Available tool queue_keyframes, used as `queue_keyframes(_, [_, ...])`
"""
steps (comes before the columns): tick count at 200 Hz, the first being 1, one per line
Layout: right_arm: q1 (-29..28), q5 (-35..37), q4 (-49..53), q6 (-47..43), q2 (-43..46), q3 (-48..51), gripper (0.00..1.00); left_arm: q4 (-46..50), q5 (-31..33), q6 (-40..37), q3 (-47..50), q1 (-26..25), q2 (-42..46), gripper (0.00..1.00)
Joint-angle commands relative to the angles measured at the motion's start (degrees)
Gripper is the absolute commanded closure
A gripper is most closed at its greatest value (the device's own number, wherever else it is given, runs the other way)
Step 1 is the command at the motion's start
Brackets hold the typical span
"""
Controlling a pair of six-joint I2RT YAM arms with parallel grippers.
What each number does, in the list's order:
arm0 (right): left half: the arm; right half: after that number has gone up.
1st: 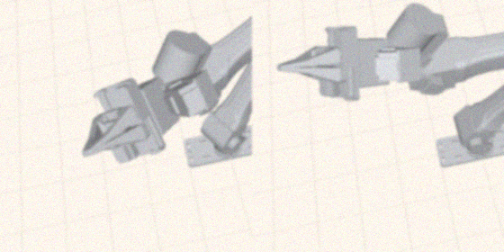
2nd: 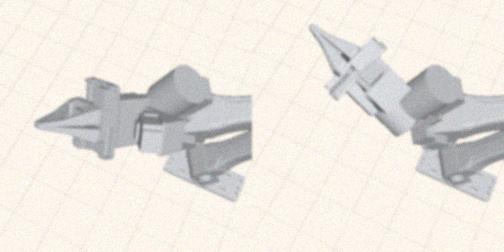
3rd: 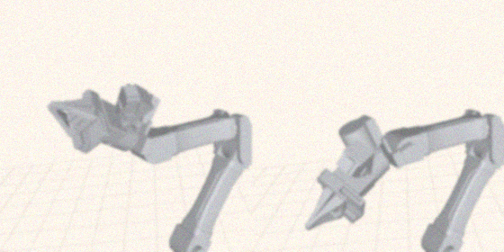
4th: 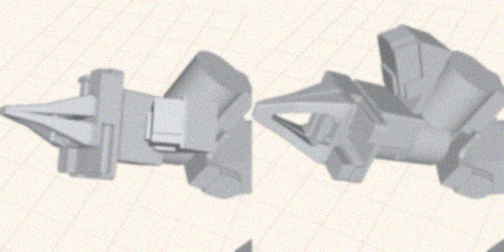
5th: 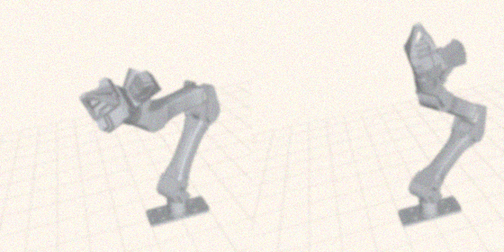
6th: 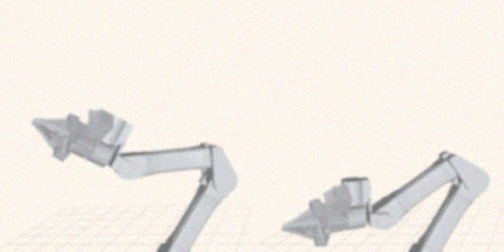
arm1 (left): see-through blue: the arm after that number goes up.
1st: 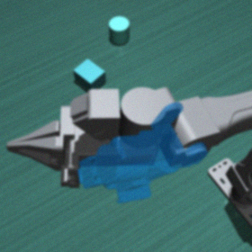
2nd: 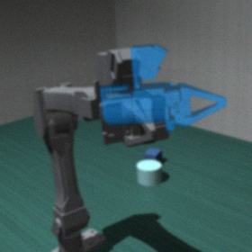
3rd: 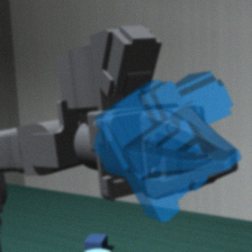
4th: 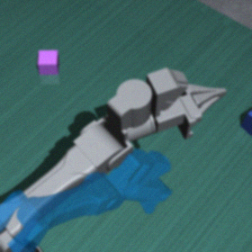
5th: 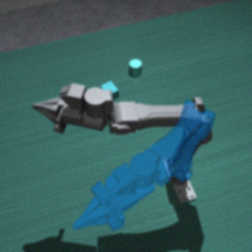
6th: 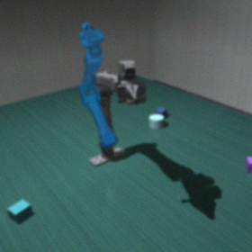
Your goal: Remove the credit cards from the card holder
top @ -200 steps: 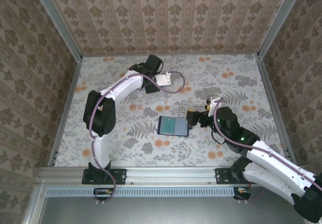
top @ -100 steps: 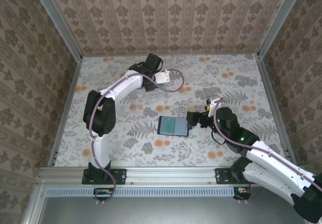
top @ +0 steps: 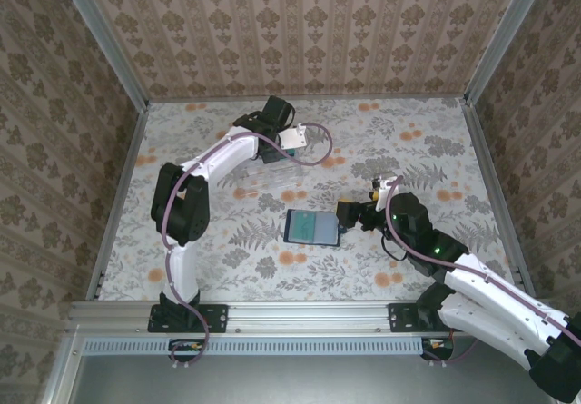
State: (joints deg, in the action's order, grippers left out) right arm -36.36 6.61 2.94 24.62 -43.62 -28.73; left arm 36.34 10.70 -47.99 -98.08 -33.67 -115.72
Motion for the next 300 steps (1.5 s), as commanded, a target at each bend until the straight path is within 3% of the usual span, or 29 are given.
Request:
queue_keyframes(1, [0.3,-1.3,-1.0,0.6,-0.2,0.1,0.00,-0.2,-1.5,3.3,-1.3,-0.3,2.6,0.82])
queue_keyframes(29, [0.3,-1.7,-0.6,0.5,-0.7,-0.3,0.00,-0.1,-5.0,7.9,0.0,-0.3,6.6,0.77])
queue_keyframes(44, [0.3,-2.1,-0.2,0.5,-1.6,-0.9,0.00,-0.1,-6.8,11.1,1.4,-0.3,9.4,0.67])
queue_keyframes(86, [0.2,-4.4,0.9,1.0,-7.5,-3.4,0.01,-3.8,-10.6,23.5,10.2,0.4,19.1,0.52])
queue_keyframes(120, [-0.3,-7.0,1.1,1.3,-13.7,-5.3,0.18,-7.4,-11.1,40.0,19.1,0.8,27.0,0.52])
queue_keyframes(179, [-2.9,-7.9,3.6,1.5,-26.2,-9.8,0.67,-14.3,-23.4,68.4,37.1,3.9,38.6,0.46])
queue_keyframes(190, [-3.5,-7.9,4.1,1.7,-28.5,-10.5,0.69,-15.3,-23.8,73.0,40.2,3.9,39.9,0.38])
queue_keyframes(200, [-4.1,-7.6,4.4,1.9,-30.2,-11.0,0.70,-17.6,-25.6,74.5,43.0,3.9,40.6,0.38])
queue_keyframes(224, [-4.5,-5.6,6.0,2.8,-34.0,-11.8,0.81,-21.1,-25.8,79.3,48.5,3.0,42.2,0.39])
queue_keyframes(258, [-4.5,-4.5,6.6,3.8,-38.4,-11.2,0.82,-27.1,-23.6,85.6,55.7,-1.5,43.8,0.35])
queue_keyframes(300, [-4.4,-2.7,7.1,4.0,-42.2,-10.6,0.84,-33.7,-21.9,91.4,59.8,-8.0,39.9,0.46])
